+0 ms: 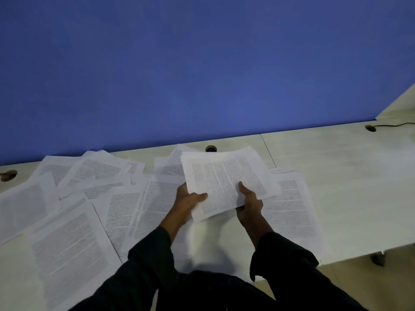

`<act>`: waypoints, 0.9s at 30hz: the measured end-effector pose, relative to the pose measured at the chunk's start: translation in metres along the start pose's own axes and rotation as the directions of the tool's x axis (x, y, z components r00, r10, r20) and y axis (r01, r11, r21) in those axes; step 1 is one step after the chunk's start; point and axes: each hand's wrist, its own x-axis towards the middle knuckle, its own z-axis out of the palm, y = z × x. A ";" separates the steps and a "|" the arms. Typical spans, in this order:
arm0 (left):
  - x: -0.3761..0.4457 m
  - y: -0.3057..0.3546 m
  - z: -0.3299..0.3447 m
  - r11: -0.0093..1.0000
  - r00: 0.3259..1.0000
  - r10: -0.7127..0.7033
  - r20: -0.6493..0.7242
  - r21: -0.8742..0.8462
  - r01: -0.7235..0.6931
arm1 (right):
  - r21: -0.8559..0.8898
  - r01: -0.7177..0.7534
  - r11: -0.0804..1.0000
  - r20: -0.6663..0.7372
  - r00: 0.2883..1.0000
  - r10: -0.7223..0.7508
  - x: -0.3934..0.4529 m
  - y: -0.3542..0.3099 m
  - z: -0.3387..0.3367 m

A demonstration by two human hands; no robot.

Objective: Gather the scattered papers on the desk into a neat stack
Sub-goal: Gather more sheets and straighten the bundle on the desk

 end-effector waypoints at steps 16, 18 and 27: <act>0.060 0.043 0.083 0.982 0.985 -0.166 0.044 0.095 0.162 | -0.167 -0.051 0.985 -0.133 0.991 0.029 -0.018 -0.101 -0.153; 0.064 0.025 0.116 0.982 0.985 -0.146 0.093 0.131 0.133 | -0.096 -0.055 0.994 -0.261 0.965 0.028 -0.025 -0.099 -0.177; 0.113 -0.037 0.202 0.839 0.998 0.026 -0.049 0.545 0.005 | -0.268 -0.060 0.962 -0.541 0.835 -0.099 -0.037 -0.100 -0.236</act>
